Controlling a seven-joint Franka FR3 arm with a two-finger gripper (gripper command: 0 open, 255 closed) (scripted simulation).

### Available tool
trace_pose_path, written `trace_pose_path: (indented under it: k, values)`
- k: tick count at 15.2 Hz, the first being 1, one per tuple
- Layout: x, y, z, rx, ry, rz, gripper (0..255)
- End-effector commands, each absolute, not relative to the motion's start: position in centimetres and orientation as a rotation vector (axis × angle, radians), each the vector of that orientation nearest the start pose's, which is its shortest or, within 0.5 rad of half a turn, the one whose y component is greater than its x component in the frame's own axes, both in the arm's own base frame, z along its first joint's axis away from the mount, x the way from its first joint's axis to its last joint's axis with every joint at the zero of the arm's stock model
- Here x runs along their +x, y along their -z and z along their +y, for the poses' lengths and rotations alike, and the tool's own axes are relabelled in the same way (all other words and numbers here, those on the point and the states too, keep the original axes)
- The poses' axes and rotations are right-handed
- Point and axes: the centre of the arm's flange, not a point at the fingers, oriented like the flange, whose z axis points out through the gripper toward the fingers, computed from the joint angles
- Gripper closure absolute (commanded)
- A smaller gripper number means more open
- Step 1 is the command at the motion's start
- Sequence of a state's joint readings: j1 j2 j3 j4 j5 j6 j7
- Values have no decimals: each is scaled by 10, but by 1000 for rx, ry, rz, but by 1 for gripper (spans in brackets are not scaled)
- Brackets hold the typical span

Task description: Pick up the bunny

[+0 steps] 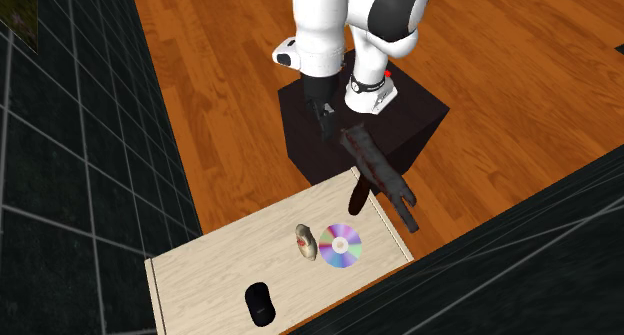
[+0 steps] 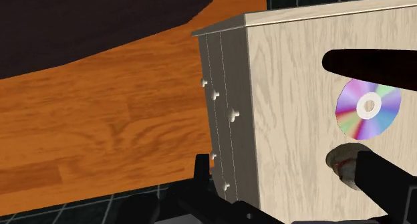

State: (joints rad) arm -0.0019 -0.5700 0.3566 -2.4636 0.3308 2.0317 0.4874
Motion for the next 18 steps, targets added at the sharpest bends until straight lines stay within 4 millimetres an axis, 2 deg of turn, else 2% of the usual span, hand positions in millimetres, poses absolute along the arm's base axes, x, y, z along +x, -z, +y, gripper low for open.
trace_pose_path:
  k: [1,11,18]
  values:
    - [375,-482,186,-2933,107,524,0]
    - [449,-429,276,-2830,138,838,0]
    - [508,-397,325,-2745,157,1036,0]
